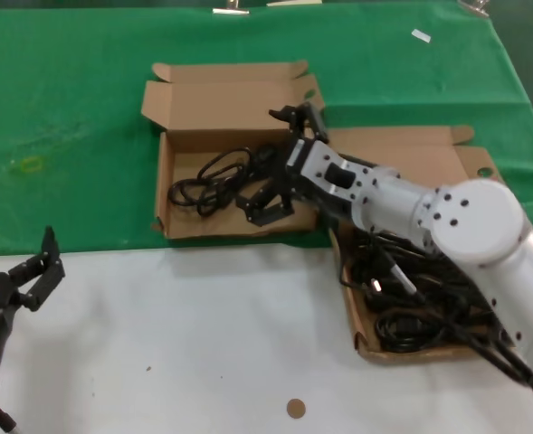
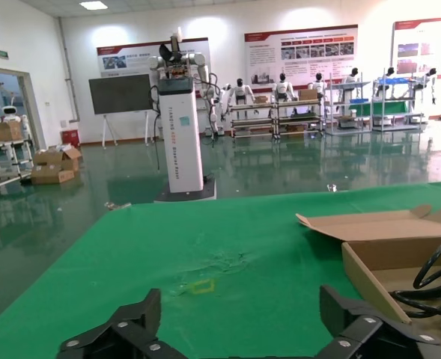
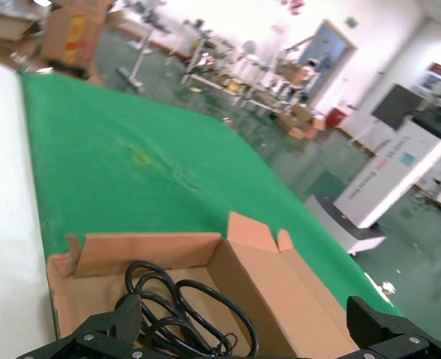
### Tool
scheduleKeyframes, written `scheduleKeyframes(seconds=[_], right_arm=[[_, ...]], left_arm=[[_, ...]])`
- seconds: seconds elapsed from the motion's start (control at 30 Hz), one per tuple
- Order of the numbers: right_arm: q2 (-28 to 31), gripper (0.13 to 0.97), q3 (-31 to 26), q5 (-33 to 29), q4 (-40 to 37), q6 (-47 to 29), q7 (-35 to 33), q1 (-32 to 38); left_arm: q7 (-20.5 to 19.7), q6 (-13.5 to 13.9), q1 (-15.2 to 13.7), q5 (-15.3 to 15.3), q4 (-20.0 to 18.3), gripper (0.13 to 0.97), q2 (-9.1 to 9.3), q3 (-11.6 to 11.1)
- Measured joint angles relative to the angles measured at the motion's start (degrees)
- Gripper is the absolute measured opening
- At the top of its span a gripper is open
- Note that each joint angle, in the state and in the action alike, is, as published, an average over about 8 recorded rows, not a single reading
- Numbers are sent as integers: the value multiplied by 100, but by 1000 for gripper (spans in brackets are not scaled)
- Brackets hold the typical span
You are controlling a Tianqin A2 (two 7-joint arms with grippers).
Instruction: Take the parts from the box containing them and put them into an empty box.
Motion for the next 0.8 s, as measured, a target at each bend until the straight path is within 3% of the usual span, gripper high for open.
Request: scheduleKeyframes(seconds=[0.2, 0.33, 0.6, 0.8], right_arm=[[38, 966, 281, 334, 396, 367, 59, -551], [64, 966, 468, 560, 660, 616, 99, -920], [115, 966, 841, 1014, 1194, 1115, 179, -1653], [153, 966, 1122, 1352, 1593, 1487, 238, -2204]], left_arm=[[0, 0, 0, 0, 0, 766, 0, 0], [0, 0, 0, 0, 0, 766, 0, 0], [0, 0, 0, -1, 0, 900, 0, 0], [0, 0, 0, 0, 0, 938, 0, 0]])
